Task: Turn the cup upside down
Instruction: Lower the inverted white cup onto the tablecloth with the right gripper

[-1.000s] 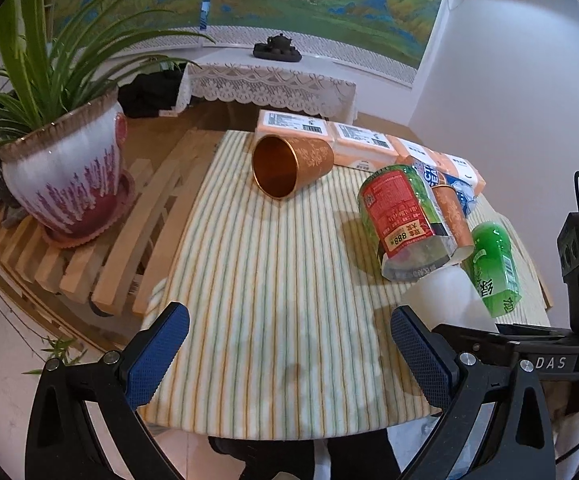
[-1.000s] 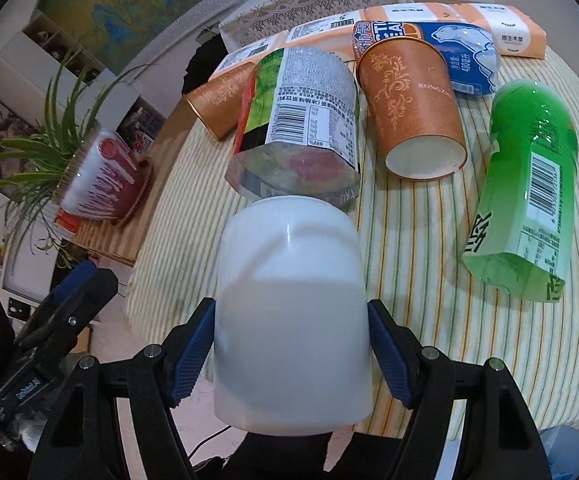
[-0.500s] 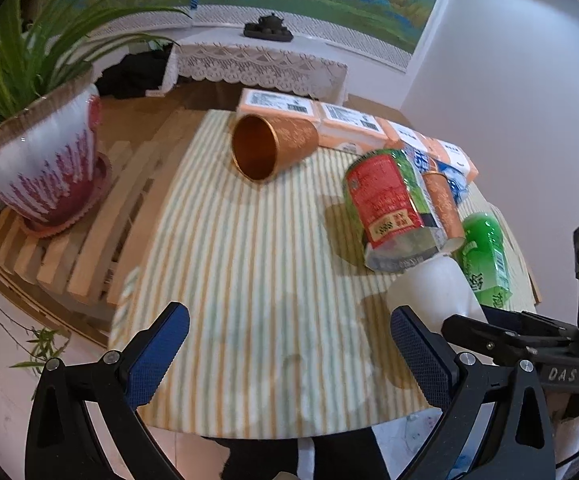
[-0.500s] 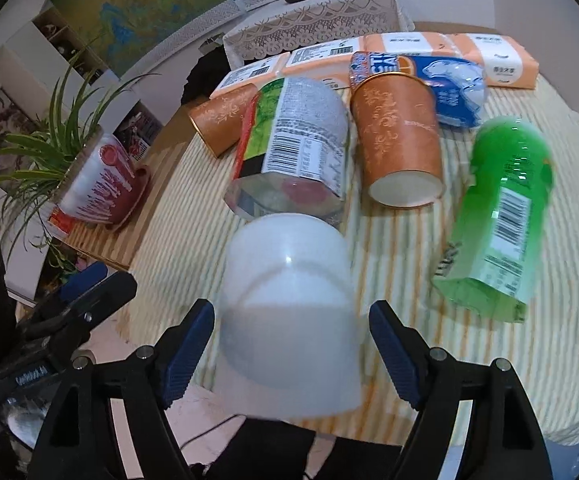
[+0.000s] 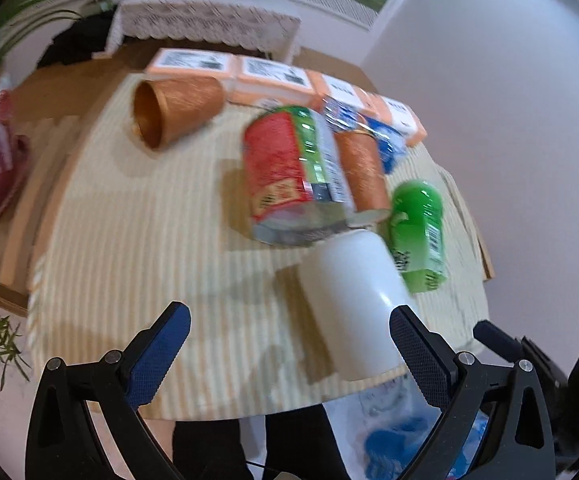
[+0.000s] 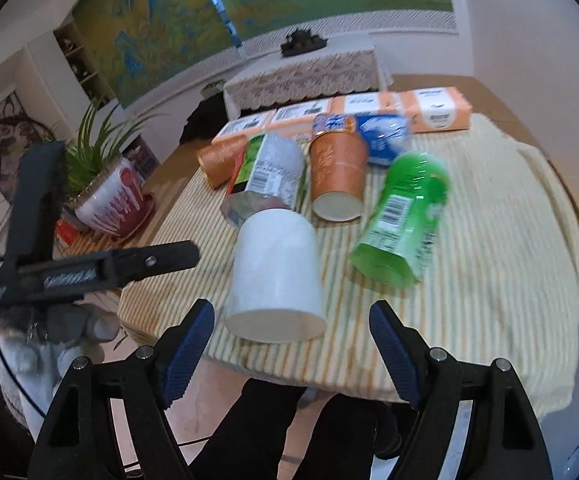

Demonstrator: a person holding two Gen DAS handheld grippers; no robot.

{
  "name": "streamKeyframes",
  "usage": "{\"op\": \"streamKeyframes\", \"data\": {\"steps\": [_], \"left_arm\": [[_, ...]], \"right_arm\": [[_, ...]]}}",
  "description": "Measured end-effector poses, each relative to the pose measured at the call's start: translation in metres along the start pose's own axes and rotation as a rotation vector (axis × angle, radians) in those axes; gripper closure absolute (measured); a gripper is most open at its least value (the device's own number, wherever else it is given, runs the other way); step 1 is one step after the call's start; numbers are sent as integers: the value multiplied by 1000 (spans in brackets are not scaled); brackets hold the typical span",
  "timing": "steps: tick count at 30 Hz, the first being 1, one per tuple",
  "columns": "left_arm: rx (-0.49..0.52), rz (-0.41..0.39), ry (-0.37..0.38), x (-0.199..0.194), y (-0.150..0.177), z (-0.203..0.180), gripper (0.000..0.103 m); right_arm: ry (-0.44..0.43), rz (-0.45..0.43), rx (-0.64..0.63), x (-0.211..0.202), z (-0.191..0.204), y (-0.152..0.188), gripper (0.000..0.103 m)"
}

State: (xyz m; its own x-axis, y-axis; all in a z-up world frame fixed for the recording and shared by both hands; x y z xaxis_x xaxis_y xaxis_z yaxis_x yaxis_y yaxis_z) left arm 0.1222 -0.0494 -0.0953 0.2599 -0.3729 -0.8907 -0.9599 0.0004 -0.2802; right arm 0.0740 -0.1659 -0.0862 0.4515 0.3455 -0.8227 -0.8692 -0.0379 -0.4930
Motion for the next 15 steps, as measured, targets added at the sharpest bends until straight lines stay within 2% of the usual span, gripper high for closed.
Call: {"op": "streamKeyframes", "data": {"steps": [7, 15], "left_arm": [[-24, 109, 37, 33, -10, -27, 2], [-94, 139, 46, 59, -23, -37, 5]], "right_arm": [[47, -39, 80, -23, -23, 19, 26], [81, -69, 112, -38, -50, 30, 26]]}}
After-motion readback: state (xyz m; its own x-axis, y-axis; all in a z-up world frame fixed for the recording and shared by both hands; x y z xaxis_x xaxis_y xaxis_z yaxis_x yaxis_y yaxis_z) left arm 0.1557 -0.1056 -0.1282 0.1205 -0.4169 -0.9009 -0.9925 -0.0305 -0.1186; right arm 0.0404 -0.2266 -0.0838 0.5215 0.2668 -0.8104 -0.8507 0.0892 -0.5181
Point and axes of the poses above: each gripper's, at about its wrist camera, not at the fingertips, and x roughly the way its jaws point, z to its left, y to its underside, the point moved 8 cm from there along x, roughly the way its jaws point, and after that the axes turned 10 degrees about z, right-handed, at the moved point
